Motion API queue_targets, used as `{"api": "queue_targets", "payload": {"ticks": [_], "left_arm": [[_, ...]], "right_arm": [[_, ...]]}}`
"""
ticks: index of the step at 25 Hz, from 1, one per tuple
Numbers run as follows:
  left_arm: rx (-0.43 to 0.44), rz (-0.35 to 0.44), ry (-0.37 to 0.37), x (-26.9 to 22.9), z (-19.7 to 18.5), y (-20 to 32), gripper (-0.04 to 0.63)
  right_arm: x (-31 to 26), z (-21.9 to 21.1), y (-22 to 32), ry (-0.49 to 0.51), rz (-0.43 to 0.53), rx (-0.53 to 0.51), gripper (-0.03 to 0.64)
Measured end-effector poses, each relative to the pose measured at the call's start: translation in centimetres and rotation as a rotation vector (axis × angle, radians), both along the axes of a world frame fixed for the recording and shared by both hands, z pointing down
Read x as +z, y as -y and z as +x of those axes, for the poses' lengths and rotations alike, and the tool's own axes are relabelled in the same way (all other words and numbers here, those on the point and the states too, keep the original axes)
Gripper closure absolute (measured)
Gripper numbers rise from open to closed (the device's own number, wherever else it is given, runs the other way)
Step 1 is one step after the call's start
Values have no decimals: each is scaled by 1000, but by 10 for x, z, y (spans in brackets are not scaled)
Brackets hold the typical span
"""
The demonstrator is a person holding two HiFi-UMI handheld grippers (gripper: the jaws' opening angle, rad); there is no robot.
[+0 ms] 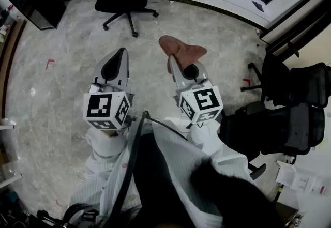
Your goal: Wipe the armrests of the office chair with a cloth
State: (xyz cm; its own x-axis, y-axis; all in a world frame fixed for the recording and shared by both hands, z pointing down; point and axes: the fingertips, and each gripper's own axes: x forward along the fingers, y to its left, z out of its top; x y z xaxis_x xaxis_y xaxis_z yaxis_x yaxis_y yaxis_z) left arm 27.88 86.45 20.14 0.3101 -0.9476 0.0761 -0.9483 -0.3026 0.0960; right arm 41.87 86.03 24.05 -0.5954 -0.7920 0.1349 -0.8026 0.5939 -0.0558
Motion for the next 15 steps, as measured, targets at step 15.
{"api": "queue_targets", "payload": {"ticks": [15], "left_arm": [[-13, -9, 0, 4, 3, 11, 592]], "right_arm": [[0, 9, 11, 9, 4, 19, 580]]}}
